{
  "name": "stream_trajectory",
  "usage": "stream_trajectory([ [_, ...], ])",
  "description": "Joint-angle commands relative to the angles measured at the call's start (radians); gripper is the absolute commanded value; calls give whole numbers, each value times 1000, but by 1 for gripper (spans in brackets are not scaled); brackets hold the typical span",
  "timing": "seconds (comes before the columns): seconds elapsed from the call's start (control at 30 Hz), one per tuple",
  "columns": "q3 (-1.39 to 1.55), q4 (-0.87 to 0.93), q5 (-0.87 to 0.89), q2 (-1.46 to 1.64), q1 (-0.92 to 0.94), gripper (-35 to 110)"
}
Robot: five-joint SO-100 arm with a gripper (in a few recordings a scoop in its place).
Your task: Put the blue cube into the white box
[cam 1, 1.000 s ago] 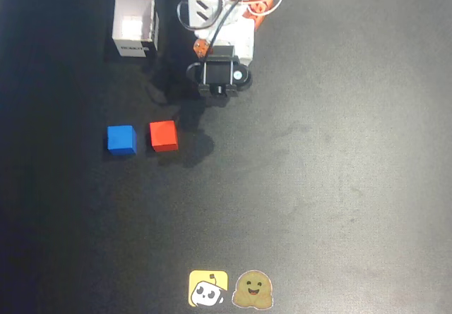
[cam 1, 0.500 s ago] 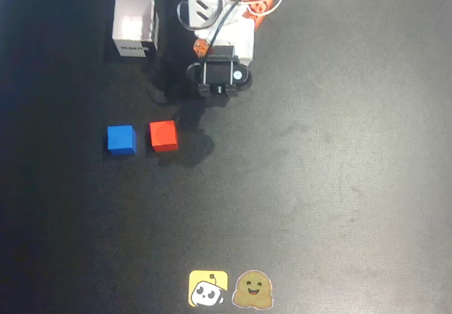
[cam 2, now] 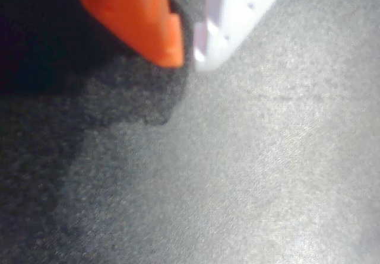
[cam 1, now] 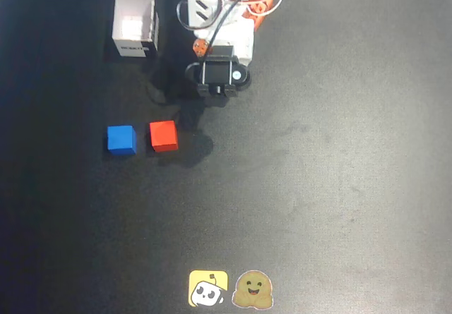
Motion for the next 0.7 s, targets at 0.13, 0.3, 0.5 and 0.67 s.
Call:
stream_trajectory([
  [0.13,-5,3,-8,6,-15,0],
  [0.3,-8,-64,8,6,-9,0],
  [0.5,-60,-112,-17,3,5,0],
  [0.67,-308,-138,-114,-339,83,0],
])
